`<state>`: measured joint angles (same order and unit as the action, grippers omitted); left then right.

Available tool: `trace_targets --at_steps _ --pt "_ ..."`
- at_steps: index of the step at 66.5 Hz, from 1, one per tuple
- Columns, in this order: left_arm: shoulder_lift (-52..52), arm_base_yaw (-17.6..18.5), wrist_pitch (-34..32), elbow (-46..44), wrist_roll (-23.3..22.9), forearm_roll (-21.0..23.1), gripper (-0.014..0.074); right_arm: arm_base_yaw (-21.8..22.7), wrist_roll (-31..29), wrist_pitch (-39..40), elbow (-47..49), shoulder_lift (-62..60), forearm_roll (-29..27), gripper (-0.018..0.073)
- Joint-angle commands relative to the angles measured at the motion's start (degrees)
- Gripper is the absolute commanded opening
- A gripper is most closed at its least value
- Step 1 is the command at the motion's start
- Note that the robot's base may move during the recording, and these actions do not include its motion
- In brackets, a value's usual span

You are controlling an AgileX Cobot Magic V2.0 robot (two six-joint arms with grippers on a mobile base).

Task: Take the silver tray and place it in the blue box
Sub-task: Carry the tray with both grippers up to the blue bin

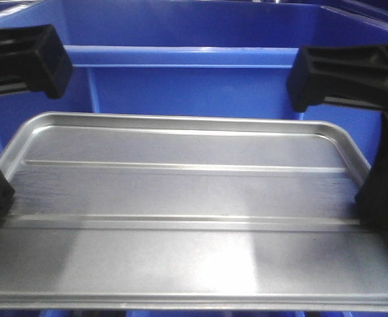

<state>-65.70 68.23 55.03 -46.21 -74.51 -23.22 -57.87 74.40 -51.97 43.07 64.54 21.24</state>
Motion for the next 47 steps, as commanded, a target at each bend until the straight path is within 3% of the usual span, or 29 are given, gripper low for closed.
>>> trace_targets --at_steps 1,47 --pt "1.2 0.3 1.7 -1.3 -0.4 -2.0 -0.0014 0.1 0.4 -1.4 1.5 -1.2 3.5 0.0057" --pt "1.2 0.3 1.7 -1.3 -0.4 -2.0 -0.0014 0.1 0.4 -1.4 1.5 -1.2 3.5 0.0057"
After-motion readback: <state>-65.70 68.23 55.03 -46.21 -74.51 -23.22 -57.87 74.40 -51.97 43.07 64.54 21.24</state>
